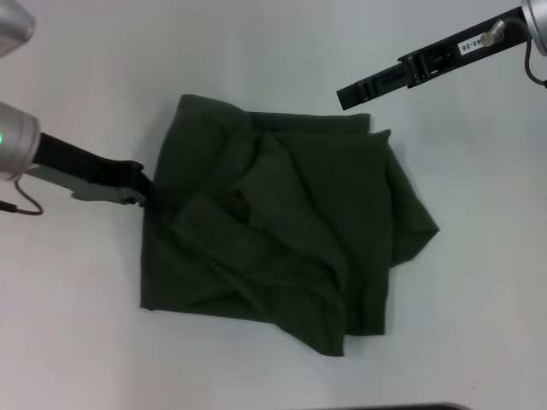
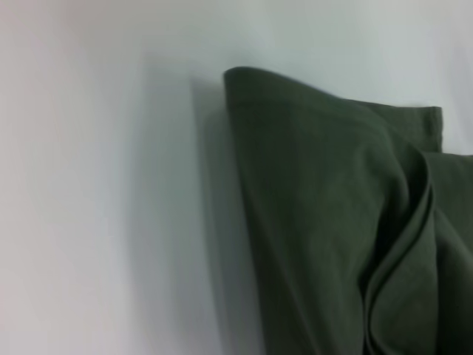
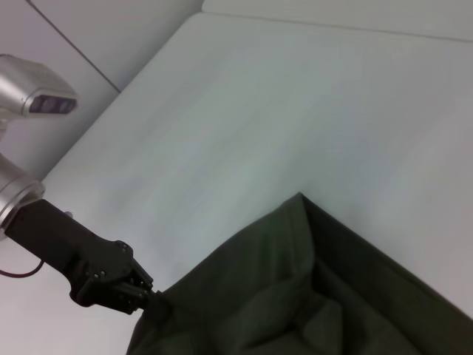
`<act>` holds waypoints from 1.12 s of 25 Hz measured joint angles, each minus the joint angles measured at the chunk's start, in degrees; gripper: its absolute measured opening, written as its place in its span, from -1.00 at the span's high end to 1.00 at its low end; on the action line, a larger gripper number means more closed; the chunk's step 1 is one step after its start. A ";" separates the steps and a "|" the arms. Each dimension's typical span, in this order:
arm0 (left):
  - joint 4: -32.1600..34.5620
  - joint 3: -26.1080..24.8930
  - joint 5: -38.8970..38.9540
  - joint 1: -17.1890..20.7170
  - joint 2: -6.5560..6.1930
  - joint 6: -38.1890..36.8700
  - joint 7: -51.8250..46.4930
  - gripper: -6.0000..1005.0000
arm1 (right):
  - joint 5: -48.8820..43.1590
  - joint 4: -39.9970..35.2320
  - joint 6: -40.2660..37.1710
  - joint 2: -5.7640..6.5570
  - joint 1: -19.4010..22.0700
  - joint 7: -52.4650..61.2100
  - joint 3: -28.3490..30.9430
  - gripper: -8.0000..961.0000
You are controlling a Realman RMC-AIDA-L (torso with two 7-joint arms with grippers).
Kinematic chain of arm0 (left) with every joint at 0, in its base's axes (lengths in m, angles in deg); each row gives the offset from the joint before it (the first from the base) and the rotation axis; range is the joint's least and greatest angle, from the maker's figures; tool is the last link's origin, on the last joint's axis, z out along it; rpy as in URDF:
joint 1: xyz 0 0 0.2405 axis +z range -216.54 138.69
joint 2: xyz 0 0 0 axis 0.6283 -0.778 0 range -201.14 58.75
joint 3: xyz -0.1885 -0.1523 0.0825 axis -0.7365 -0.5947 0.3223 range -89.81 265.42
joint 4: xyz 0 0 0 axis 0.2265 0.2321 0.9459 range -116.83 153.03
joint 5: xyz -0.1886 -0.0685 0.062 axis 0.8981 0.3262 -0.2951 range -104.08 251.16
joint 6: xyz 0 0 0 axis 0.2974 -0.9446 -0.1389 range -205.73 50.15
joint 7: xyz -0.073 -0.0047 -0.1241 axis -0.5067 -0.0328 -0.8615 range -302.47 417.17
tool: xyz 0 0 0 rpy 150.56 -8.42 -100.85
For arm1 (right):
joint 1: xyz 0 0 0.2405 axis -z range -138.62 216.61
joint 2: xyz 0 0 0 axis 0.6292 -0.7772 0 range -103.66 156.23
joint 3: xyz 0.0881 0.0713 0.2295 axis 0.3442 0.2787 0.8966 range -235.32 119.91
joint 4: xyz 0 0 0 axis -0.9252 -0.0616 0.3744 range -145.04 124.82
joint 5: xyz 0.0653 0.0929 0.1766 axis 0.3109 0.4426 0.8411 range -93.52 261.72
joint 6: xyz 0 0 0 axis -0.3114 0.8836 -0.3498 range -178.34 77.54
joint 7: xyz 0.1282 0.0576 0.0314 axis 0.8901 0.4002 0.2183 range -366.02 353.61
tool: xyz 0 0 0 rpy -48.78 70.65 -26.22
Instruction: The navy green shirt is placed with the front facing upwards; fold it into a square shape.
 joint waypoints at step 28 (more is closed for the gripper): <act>13.14 -16.79 -1.41 4.54 -0.46 -7.15 5.39 0.47 | 0.04 0.30 0.55 -0.39 0.34 0.12 -0.33 -0.93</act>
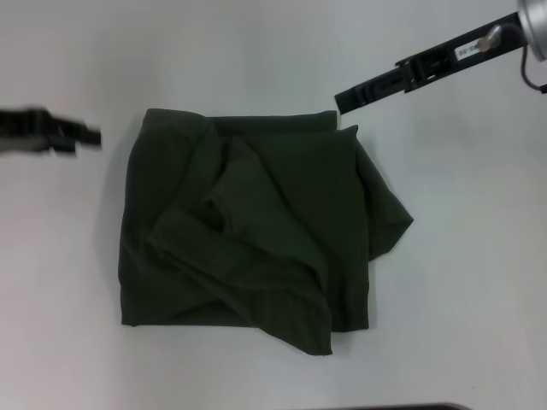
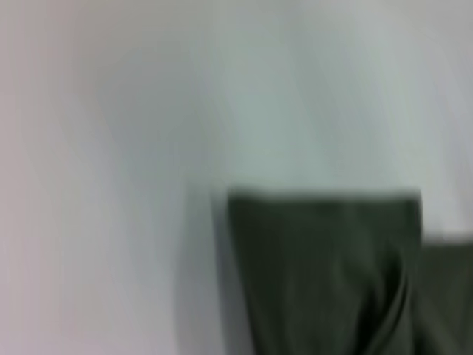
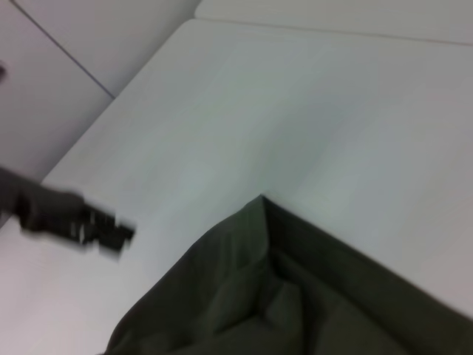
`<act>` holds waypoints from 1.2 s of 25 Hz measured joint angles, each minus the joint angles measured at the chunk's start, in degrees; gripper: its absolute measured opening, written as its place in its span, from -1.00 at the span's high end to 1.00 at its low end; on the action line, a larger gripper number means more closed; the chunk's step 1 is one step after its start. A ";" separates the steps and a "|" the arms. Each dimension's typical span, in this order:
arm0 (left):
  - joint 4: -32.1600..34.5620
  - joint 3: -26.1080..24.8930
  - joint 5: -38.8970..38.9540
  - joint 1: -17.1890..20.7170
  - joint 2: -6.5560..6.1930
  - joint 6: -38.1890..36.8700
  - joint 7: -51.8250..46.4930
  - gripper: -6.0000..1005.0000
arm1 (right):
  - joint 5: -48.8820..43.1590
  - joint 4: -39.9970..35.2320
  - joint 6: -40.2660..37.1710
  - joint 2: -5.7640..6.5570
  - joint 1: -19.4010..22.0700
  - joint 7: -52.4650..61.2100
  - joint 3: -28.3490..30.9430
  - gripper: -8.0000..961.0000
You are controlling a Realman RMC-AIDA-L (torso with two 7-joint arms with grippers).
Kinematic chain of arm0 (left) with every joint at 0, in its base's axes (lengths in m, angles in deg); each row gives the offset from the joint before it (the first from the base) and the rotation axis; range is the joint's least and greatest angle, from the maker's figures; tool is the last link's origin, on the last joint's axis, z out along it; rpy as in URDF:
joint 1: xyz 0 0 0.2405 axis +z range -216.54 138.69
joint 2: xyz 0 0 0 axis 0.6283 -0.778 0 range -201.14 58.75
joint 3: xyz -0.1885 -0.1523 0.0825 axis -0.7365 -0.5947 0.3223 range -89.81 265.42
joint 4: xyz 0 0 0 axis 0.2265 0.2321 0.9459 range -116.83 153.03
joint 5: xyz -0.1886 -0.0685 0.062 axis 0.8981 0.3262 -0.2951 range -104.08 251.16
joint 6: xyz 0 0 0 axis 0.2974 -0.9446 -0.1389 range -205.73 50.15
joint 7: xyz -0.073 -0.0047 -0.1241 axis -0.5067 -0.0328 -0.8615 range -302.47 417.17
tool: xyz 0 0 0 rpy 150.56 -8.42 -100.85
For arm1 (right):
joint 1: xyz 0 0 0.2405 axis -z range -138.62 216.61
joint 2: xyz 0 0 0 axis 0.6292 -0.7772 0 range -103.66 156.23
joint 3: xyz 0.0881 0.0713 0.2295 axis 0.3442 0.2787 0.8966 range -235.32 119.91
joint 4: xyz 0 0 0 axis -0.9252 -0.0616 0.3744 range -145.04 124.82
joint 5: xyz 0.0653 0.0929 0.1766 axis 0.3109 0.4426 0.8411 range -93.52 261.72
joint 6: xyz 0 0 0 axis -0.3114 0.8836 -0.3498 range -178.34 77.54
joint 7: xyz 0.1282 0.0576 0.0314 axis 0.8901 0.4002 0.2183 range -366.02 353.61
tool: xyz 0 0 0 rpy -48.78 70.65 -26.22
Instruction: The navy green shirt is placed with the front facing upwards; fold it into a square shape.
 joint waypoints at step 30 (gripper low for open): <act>-4.45 -7.31 16.87 2.12 -1.02 -11.21 7.41 -0.45 | 9.86 10.60 4.63 -4.69 -11.30 6.98 -20.23 -0.93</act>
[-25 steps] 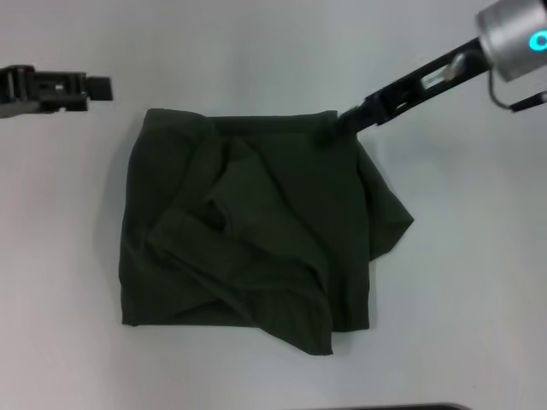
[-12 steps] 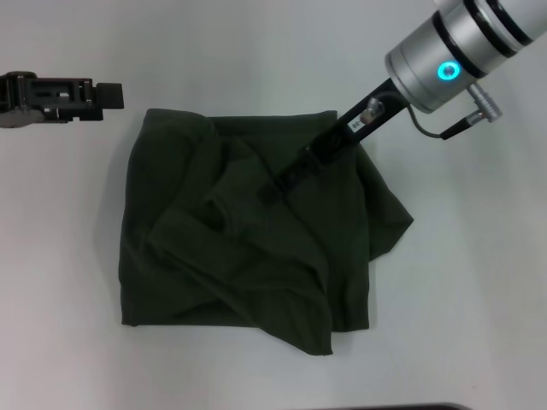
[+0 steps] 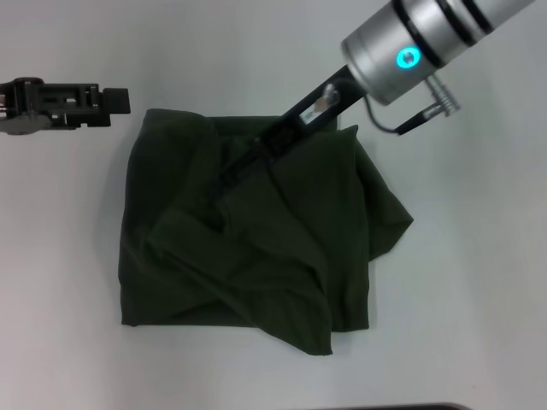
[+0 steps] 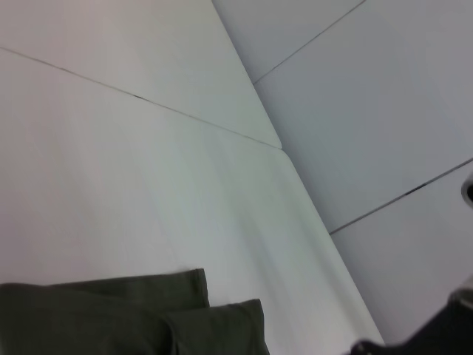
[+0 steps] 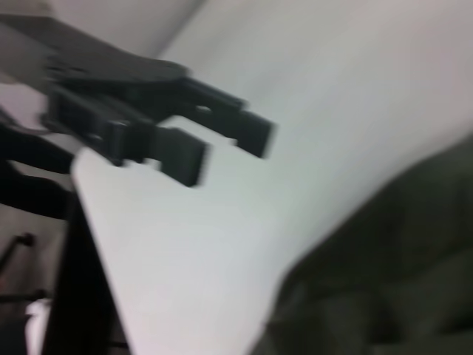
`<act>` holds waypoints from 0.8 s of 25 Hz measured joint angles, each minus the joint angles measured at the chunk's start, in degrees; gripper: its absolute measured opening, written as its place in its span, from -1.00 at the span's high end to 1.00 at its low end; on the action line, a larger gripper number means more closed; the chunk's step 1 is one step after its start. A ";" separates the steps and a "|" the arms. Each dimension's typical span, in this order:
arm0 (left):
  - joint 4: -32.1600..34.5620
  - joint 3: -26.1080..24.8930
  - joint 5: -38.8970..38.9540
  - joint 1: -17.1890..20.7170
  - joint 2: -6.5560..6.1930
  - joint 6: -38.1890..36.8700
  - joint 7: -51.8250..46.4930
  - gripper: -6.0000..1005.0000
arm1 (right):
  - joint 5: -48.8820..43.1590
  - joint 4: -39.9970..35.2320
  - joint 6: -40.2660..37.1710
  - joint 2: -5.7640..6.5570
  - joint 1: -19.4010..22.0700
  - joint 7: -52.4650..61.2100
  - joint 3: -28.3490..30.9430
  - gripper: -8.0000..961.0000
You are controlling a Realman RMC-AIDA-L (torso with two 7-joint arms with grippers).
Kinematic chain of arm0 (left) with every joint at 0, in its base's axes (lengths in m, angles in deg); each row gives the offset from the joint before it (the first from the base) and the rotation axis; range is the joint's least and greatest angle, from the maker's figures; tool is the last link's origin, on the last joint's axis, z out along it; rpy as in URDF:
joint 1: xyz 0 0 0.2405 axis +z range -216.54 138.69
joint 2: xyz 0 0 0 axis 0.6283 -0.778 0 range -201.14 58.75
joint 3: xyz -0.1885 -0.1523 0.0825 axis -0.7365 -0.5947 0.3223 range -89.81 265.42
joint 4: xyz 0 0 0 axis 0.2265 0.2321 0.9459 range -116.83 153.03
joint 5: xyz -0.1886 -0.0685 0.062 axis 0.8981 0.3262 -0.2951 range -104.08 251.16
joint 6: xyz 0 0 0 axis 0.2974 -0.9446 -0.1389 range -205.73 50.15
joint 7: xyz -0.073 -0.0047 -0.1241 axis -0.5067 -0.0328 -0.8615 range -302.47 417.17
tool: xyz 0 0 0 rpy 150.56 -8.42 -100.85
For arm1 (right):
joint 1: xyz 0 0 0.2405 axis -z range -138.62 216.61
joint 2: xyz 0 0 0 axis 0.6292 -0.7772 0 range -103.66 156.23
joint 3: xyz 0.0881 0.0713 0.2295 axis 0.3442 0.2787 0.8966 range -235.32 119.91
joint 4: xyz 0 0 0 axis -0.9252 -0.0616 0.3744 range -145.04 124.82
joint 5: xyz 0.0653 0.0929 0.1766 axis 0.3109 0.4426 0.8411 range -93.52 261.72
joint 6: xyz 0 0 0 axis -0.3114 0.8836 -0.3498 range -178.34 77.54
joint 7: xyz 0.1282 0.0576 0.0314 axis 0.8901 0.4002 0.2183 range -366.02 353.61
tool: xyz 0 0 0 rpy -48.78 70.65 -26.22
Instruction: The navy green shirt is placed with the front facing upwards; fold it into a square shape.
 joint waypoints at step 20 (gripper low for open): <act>-0.29 -3.64 -0.21 0.14 -0.33 0.96 -0.80 -0.45 | 17.80 7.90 7.60 -0.40 -0.61 -1.18 -18.89 -0.93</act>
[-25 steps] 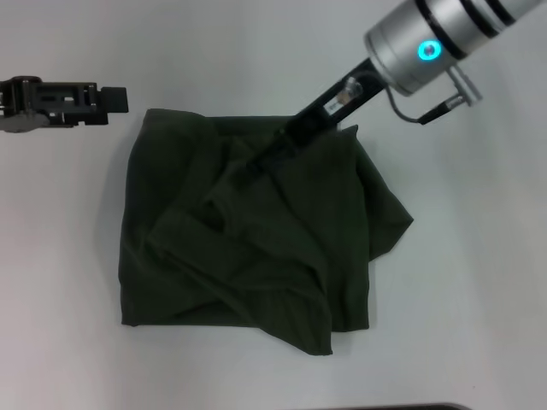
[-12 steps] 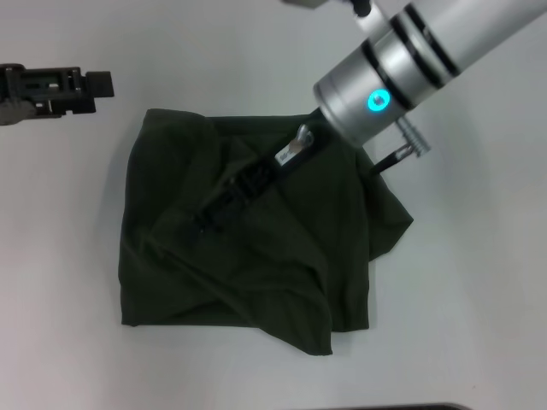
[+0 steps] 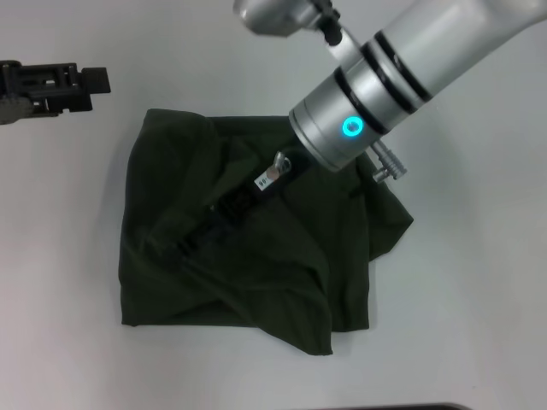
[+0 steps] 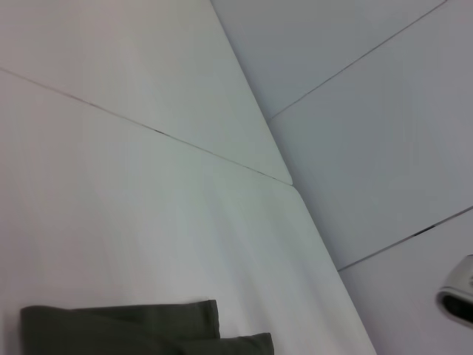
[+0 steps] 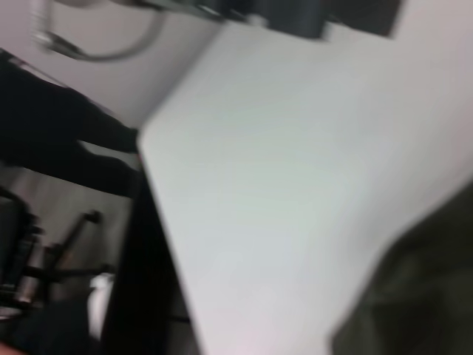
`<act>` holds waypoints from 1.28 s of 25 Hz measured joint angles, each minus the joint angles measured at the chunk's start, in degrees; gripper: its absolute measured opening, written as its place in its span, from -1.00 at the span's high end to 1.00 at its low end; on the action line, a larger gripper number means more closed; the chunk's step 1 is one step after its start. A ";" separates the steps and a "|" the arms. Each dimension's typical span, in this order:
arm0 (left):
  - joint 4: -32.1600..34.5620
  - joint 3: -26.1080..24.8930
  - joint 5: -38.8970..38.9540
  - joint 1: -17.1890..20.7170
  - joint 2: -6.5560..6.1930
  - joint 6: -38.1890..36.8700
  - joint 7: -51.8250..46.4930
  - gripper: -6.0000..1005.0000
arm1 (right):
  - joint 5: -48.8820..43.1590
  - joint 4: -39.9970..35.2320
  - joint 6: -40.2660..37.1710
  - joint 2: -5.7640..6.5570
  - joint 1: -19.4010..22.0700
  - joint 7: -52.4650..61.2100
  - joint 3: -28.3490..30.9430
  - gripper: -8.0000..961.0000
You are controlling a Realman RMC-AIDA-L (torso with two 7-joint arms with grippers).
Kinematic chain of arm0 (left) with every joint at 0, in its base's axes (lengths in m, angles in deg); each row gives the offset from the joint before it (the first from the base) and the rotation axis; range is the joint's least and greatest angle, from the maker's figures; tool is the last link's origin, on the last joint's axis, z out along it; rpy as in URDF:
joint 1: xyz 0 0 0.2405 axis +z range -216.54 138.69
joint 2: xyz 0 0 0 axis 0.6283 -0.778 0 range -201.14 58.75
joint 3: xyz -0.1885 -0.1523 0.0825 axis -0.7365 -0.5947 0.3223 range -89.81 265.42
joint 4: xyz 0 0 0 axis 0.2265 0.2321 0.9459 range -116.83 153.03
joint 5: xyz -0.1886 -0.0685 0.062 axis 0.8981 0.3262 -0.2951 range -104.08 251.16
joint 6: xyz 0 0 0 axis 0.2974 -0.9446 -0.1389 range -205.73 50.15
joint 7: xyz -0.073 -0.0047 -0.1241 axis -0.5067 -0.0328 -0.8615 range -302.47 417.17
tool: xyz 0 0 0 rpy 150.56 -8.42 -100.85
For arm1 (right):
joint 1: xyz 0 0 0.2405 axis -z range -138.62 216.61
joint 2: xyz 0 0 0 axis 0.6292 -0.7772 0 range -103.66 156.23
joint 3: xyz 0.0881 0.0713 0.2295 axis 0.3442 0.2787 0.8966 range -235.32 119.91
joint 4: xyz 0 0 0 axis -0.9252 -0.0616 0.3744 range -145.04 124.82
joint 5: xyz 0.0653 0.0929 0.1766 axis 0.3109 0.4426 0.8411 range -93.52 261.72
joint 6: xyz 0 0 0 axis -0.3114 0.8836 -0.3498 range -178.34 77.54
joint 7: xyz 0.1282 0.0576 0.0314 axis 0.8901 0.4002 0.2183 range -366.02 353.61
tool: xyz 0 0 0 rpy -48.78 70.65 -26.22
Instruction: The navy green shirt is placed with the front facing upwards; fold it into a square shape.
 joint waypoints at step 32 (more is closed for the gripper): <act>-3.61 0.50 0.34 -0.71 -0.63 1.24 0.79 -0.45 | -15.07 -12.33 -13.54 0.65 8.03 5.57 25.11 -0.93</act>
